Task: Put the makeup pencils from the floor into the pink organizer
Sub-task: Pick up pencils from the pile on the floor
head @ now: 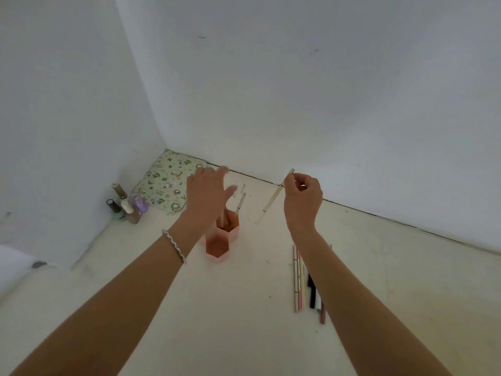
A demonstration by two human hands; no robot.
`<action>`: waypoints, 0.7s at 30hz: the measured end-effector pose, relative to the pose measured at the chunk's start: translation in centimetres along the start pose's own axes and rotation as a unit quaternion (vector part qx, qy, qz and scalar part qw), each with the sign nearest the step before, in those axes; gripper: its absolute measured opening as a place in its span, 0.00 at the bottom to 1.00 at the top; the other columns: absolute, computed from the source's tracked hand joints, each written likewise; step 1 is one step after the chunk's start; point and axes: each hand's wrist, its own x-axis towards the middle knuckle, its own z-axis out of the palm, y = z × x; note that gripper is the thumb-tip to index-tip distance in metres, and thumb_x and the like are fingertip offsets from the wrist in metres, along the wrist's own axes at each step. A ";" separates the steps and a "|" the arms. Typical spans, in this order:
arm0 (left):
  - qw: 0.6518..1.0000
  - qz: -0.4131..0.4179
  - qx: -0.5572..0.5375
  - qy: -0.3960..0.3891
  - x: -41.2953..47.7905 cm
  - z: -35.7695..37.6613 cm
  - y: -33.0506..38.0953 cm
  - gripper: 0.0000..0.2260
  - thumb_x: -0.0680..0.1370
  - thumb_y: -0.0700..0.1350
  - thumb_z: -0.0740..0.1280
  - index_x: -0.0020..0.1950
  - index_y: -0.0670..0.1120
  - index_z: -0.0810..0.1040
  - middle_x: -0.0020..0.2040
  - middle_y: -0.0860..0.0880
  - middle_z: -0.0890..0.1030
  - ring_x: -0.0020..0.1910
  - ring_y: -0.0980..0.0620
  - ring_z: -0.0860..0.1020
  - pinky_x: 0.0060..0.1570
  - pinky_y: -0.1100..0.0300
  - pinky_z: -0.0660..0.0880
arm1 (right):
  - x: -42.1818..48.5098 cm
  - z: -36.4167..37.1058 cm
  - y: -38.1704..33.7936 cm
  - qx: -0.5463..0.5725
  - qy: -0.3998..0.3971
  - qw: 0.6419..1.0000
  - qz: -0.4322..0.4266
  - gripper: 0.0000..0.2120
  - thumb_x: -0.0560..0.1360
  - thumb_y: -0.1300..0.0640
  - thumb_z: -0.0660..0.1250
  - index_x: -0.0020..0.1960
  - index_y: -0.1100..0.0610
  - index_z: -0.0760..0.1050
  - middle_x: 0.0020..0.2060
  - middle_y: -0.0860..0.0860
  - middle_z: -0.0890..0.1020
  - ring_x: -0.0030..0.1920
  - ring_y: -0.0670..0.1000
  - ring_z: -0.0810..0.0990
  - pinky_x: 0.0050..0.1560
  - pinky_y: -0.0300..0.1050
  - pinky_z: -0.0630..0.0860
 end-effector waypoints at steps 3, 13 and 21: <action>0.991 -0.022 -0.105 0.078 0.7 -1.9 -1.1 0.18 0.81 0.52 0.61 0.69 0.47 0.71 0.54 0.45 0.80 0.58 0.43 0.75 0.58 0.48 0.72 | -1.5 1.7 -0.4 0.023 -0.001 0.999 -0.022 0.05 0.77 0.52 0.67 0.44 0.51 0.77 0.44 0.47 0.79 0.39 0.43 0.75 0.39 0.29 0.70; 0.970 -0.050 -0.234 0.043 -0.8 -3.0 0.8 0.15 0.79 0.44 0.63 0.66 0.49 0.72 0.47 0.53 0.80 0.47 0.52 0.79 0.47 0.55 0.77 | -4.0 2.8 3.5 -0.142 -0.142 0.975 -0.095 0.05 0.74 0.49 0.71 0.47 0.50 0.78 0.43 0.44 0.77 0.38 0.42 0.75 0.39 0.31 0.69; 0.962 -0.064 -0.185 -0.193 -5.2 5.3 9.1 0.08 0.75 0.44 0.64 0.54 0.47 0.77 0.50 0.49 0.81 0.49 0.48 0.80 0.47 0.57 0.76 | 1.0 -4.1 4.0 -0.114 -0.047 0.992 -0.017 0.10 0.75 0.63 0.62 0.52 0.55 0.79 0.43 0.50 0.80 0.38 0.49 0.76 0.39 0.37 0.70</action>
